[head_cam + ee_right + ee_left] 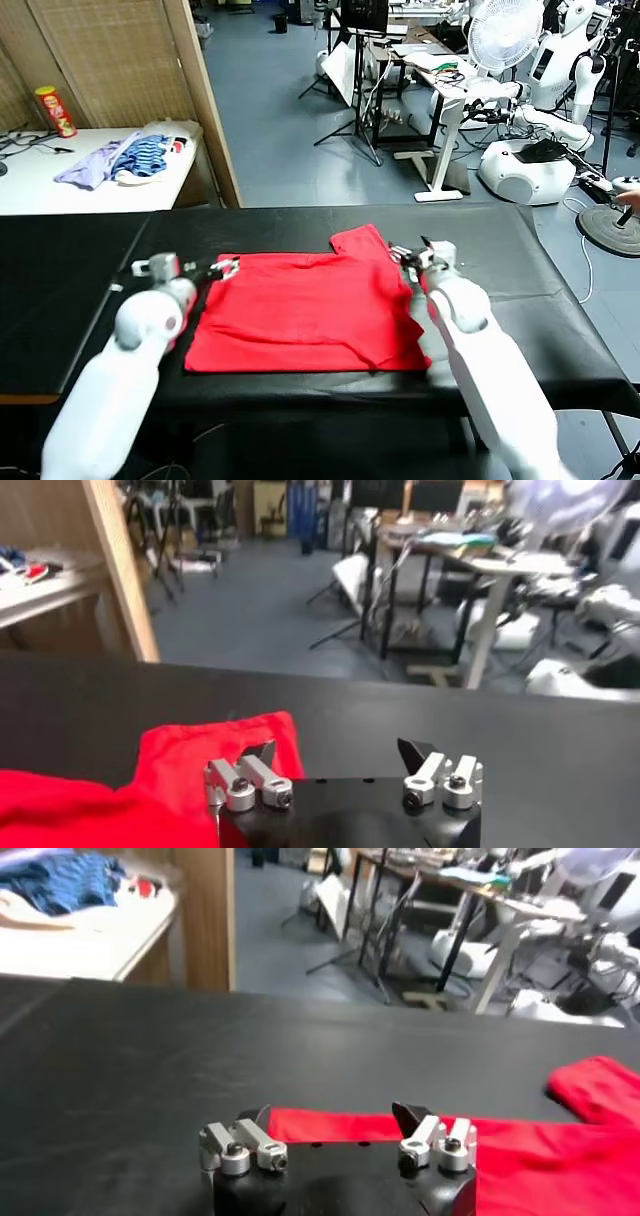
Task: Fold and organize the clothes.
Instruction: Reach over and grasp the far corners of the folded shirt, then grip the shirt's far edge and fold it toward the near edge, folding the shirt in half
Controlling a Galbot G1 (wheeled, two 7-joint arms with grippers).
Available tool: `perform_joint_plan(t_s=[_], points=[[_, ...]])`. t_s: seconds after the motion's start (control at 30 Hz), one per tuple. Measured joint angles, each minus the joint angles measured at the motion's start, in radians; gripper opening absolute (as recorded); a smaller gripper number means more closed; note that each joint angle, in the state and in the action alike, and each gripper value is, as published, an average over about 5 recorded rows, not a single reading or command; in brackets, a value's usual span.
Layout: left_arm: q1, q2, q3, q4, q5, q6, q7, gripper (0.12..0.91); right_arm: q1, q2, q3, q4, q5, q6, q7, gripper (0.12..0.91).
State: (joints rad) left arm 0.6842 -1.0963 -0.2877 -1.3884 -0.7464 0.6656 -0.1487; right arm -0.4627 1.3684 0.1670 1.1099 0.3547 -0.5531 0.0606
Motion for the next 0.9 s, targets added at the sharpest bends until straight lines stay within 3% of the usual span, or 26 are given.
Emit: perform_joint_plan(t_s=[0.13,0.2,0.3,0.53,0.67,0.9], points=[[-0.032,-0.002,0.015,0.065,0.013,-0.003,0.02,0.793,0.021,0.028,0.002,-0.064,-0.011,0.0,-0.014,0.746],[-0.043,-0.003,0.019,0.083,0.015,-0.007,0.028,0.769,0.024,0.039,0.003,-0.081,-0.016,0.002,-0.019,0.661],[-0.053,-0.003,0.023,0.1,0.017,-0.016,0.041,0.65,0.026,0.051,0.006,-0.096,-0.021,0.004,-0.022,0.497],[-0.051,-0.004,0.028,0.107,0.033,-0.033,0.076,0.251,0.022,0.063,0.019,-0.106,-0.025,0.029,-0.022,0.158],[-0.043,-0.007,0.026,0.103,0.042,-0.041,0.086,0.125,0.01,0.064,0.03,-0.105,-0.048,0.088,-0.031,0.123],[-0.014,-0.013,-0.003,0.053,0.1,-0.085,0.1,0.126,-0.046,0.033,0.042,-0.022,-0.064,0.197,-0.079,0.123]])
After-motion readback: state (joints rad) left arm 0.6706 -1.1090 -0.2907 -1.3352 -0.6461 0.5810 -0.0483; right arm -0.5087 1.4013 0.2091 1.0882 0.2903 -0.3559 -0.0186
